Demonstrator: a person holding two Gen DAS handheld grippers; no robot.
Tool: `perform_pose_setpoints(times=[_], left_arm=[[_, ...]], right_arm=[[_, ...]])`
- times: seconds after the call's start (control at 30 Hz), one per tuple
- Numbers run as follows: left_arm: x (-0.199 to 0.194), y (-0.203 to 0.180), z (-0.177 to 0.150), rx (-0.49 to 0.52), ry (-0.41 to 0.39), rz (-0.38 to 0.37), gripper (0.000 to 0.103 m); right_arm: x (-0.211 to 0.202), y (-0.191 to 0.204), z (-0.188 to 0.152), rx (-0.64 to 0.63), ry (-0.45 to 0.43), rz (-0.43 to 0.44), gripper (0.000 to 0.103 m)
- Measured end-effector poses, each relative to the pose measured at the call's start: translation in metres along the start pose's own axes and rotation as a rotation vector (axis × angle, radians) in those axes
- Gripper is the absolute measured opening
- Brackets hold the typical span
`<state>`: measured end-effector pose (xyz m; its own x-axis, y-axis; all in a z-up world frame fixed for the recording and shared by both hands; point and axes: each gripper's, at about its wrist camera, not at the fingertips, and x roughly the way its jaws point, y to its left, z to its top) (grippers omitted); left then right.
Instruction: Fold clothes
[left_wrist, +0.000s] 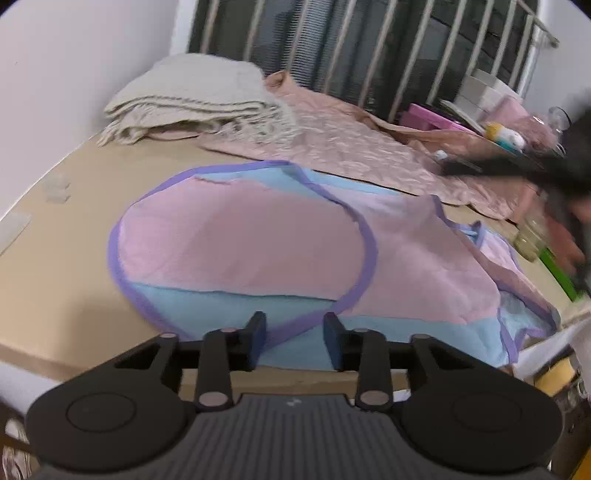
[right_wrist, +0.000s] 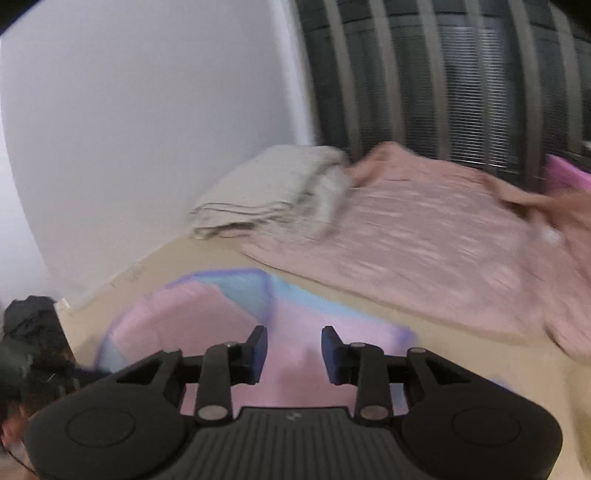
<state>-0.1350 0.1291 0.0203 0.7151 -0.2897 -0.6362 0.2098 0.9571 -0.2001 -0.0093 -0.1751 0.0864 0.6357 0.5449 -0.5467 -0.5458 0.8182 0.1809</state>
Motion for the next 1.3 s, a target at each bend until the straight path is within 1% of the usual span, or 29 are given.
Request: perform_pose_setpoints(times=[0.07,0.13,0.2,0.23,0.3,0.33,0.37,0.4,0.5,0.63,0.7,0.73,0.77,0.8,0.83,0.87,0.93,0.97,1.0,1.03,1.07,1.13,1.23,1.3], left_arm=[[0.002,-0.002,0.002,0.020,0.001,-0.015,0.041],[0.006,-0.004,0.002,0.042,0.013,-0.030,0.040],[0.006,-0.007,-0.001,0.091,0.010,-0.029,0.034],[0.006,-0.008,-0.002,0.109,0.010,-0.029,0.029],[0.005,-0.004,-0.001,0.104,0.012,-0.027,0.014],[0.004,-0.001,-0.001,0.087,0.018,-0.040,0.002],[0.004,0.003,0.000,0.070,0.023,-0.052,0.000],[0.003,0.006,0.001,0.054,0.028,-0.063,0.000],[-0.009,0.008,-0.001,0.054,-0.005,-0.060,0.000],[-0.027,0.018,-0.005,0.028,-0.041,-0.070,0.000],[-0.030,0.024,-0.005,-0.006,-0.052,-0.067,0.000],[-0.028,0.025,-0.002,-0.022,-0.063,-0.071,0.002],[-0.026,0.026,0.000,-0.036,-0.072,-0.077,0.011],[-0.019,0.023,0.003,-0.019,-0.055,-0.098,0.018],[-0.012,0.019,0.006,-0.003,-0.039,-0.118,0.036],[-0.006,0.014,0.008,0.013,-0.041,-0.130,0.051],[0.009,0.001,0.012,0.034,-0.033,-0.112,0.052],[0.013,-0.004,0.012,0.053,-0.025,-0.102,0.048],[0.018,-0.009,0.012,0.072,-0.016,-0.092,0.043],[0.022,-0.013,0.012,0.090,-0.009,-0.082,0.035],[0.021,-0.013,0.010,0.093,-0.011,-0.080,0.022],[0.017,-0.012,0.006,0.099,-0.016,-0.076,0.009],[0.011,-0.011,0.000,0.109,-0.024,-0.070,0.003],[0.008,-0.010,-0.004,0.115,-0.029,-0.067,0.002]], right_arm=[[0.041,0.009,0.024,-0.008,0.065,0.004,0.031],[0.079,0.019,0.044,-0.018,0.121,-0.004,0.031],[0.109,0.027,0.056,-0.029,0.163,-0.014,0.031],[0.121,0.030,0.059,-0.040,0.179,-0.034,0.031],[0.143,0.036,0.064,-0.062,0.212,-0.074,0.031],[0.152,0.038,0.065,-0.073,0.229,-0.096,0.031],[0.160,0.038,0.065,-0.074,0.241,-0.109,0.031],[0.167,0.037,0.064,-0.069,0.250,-0.117,0.031],[0.181,0.034,0.060,-0.043,0.270,-0.133,0.031],[0.197,0.036,0.053,-0.037,0.288,-0.135,0.031],[0.199,0.037,0.052,-0.035,0.270,-0.149,0.027],[0.200,0.036,0.053,-0.024,0.268,-0.153,0.012],[0.200,0.035,0.054,-0.007,0.267,-0.152,0.003],[0.201,0.034,0.056,0.011,0.267,-0.152,0.003],[0.200,0.032,0.057,0.033,0.261,-0.145,0.003],[0.197,0.031,0.059,0.050,0.253,-0.136,0.003],[0.191,0.030,0.062,0.072,0.238,-0.120,0.003],[0.188,0.029,0.064,0.081,0.232,-0.111,0.003],[0.184,0.029,0.066,0.093,0.225,-0.098,0.003],[0.179,0.029,0.068,0.104,0.217,-0.087,0.003],[0.174,0.028,0.070,0.114,0.209,-0.076,0.003],[0.165,0.028,0.074,0.114,0.192,-0.070,0.003],[0.160,0.028,0.076,0.115,0.185,-0.060,0.003],[0.160,0.027,0.076,0.116,0.187,-0.058,0.003]])
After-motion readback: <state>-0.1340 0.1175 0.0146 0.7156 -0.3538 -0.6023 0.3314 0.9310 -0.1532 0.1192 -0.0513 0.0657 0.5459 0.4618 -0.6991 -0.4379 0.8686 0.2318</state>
